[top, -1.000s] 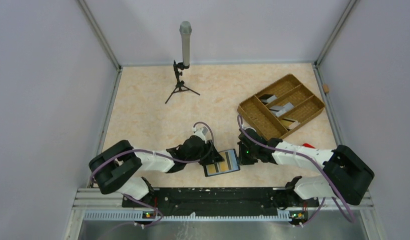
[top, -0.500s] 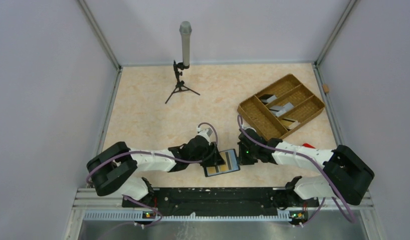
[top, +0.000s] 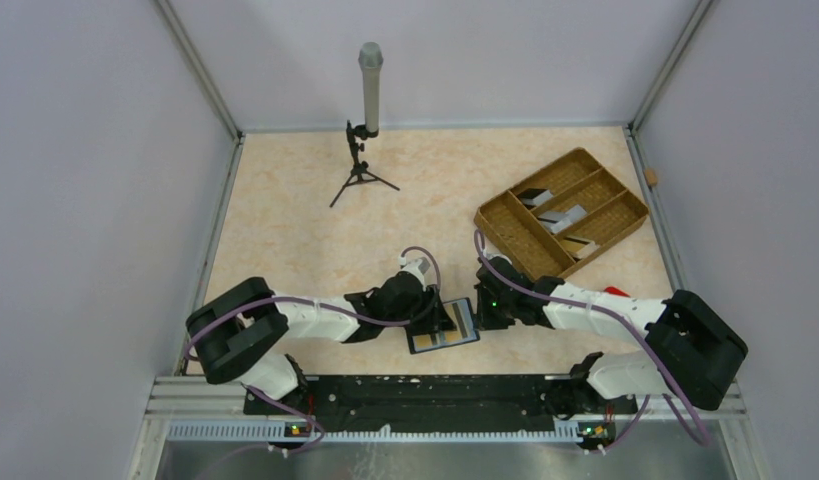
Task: Put the credit cards into the card holder
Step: Insert the credit card into the card holder.
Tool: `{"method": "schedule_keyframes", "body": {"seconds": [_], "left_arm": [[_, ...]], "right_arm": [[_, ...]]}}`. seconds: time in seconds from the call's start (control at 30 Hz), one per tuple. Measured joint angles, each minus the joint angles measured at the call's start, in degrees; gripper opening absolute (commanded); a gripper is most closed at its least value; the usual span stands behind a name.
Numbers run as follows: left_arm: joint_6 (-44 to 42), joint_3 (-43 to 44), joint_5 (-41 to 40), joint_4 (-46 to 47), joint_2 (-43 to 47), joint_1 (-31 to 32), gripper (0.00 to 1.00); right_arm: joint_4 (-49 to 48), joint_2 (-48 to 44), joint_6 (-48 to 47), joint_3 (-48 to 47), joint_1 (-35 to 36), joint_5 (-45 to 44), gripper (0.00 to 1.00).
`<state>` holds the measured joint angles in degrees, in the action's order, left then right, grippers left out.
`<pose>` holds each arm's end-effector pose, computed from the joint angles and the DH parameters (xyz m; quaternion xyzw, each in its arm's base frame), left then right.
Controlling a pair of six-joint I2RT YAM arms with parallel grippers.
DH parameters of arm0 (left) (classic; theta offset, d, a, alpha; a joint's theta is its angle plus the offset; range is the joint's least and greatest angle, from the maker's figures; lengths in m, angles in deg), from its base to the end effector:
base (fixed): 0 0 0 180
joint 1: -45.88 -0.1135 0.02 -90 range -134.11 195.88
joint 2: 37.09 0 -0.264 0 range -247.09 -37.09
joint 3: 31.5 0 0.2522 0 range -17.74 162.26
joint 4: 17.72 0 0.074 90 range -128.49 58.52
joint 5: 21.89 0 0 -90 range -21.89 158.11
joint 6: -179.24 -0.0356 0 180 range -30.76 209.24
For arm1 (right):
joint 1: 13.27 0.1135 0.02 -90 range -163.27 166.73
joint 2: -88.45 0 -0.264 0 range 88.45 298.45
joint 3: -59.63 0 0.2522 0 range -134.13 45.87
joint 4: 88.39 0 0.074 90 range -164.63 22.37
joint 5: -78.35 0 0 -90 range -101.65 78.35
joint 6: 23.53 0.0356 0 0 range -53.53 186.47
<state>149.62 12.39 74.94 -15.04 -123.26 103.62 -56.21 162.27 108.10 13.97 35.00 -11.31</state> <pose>0.1423 -0.2333 0.1375 0.0045 0.9036 -0.3923 0.1723 0.1483 0.1666 0.1528 -0.0567 0.9650 0.1829 0.1791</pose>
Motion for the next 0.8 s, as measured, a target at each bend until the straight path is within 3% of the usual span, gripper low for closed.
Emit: {"method": "schedule_keyframes", "body": {"seconds": [0.67, 0.8], "left_arm": [[-2.0, 1.8, 0.4, 3.5, -3.0, 0.1, 0.5], [-2.5, 1.8, 0.0, 4.1, -2.8, 0.1, 0.56]], "right_arm": [[0.3, -0.3, 0.3, 0.0, 0.0, -0.5, 0.0], [1.2, -1.2, 0.6, 0.0, 0.0, -1.9, 0.09]]}}
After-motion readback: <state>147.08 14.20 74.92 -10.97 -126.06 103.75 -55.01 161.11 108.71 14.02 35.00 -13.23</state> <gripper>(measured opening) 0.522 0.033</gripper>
